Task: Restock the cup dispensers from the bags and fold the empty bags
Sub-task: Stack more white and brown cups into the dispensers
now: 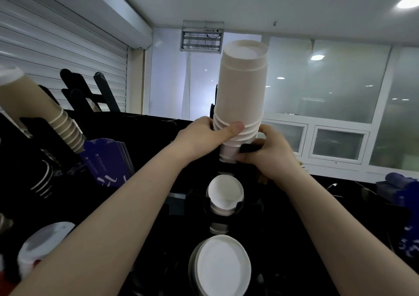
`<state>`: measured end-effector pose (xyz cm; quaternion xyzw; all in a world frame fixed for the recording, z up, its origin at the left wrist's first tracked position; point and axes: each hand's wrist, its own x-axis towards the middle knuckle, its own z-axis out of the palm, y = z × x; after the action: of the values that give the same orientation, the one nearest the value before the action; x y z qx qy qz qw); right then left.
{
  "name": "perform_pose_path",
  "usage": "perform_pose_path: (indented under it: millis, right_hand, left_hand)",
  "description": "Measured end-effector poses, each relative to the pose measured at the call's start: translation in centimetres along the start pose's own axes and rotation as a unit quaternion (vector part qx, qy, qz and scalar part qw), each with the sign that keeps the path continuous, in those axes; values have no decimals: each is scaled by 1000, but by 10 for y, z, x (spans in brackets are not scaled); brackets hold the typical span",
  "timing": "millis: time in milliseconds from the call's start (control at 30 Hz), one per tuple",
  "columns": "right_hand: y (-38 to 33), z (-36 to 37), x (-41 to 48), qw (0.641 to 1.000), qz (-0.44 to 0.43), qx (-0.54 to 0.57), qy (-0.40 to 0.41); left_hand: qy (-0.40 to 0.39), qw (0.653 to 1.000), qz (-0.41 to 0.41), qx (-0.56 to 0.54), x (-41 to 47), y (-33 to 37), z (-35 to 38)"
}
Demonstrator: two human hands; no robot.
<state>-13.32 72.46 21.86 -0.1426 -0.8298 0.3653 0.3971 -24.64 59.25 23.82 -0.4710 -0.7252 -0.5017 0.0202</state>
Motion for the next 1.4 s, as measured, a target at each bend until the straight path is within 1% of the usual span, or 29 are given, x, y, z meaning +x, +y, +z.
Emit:
perform_pose_path:
  millis: [67, 133, 200, 233, 300, 400, 467, 500, 533, 600, 667, 767, 933, 1067, 1200, 1267, 1333, 1400]
  right_hand:
    - [-5, -3, -1, 1000, 5, 2, -27]
    - [-14, -9, -1, 998, -2, -38, -55]
    - [-26, -16, -2, 995, -20, -71, -61]
    - [-33, -20, -2, 996, -33, -68, -56]
    - [-47, -29, -4, 997, -57, -34, -41]
    - [-73, -41, -12, 995, -89, 37, -7]
    - [-90, -49, -19, 989, -116, 92, 19]
    - [-98, -53, -22, 983, -129, 130, 33]
    - [-105, -58, -25, 974, -148, 162, 51]
    - [-117, -65, -29, 959, -185, 187, 105]
    - [-126, -70, -32, 949, -207, 181, 156]
    - [-131, -75, -32, 947, -229, 141, 176]
    - [-120, -88, -17, 940, -229, 83, 238]
    - [-99, -85, 17, 959, -188, 54, 205]
    - [-84, -73, 57, 973, -158, 41, 165]
    - [-78, -65, 75, 976, -167, -1, 143]
    - [-74, -55, 92, 977, -174, -57, 111]
    - [-70, -47, 107, 977, -168, -105, 76]
  left_hand:
    - [-3, 1000, 11, -12, -1, 2, -1]
    - [-3, 998, 39, -50, -2, 9, -3]
    - [19, 994, 76, -82, -4, 20, -5]
    - [39, 991, 96, -88, -5, 27, -7]
    - [78, 985, 121, -90, -8, 44, -13]
    - [133, 978, 137, -80, -16, 67, -24]
    - [165, 972, 152, -71, -20, 75, -31]
    - [167, 971, 155, -70, -22, 79, -35]
    - [163, 972, 156, -66, -24, 82, -37]
    - [153, 974, 157, -53, -28, 87, -41]
    - [148, 975, 156, -55, -28, 90, -43]
    - [142, 977, 151, -48, -24, 92, -42]
    - [31, 991, 116, -62, -9, 70, -36]
    - [-2, 993, 100, 58, -2, 52, -31]
    - [-43, 984, 129, 116, 1, 42, -20]
    - [-28, 978, 143, 147, 4, 39, -17]
    - [-5, 975, 138, 172, 5, 37, -16]
    - [-3, 972, 133, 192, 5, 33, -15]
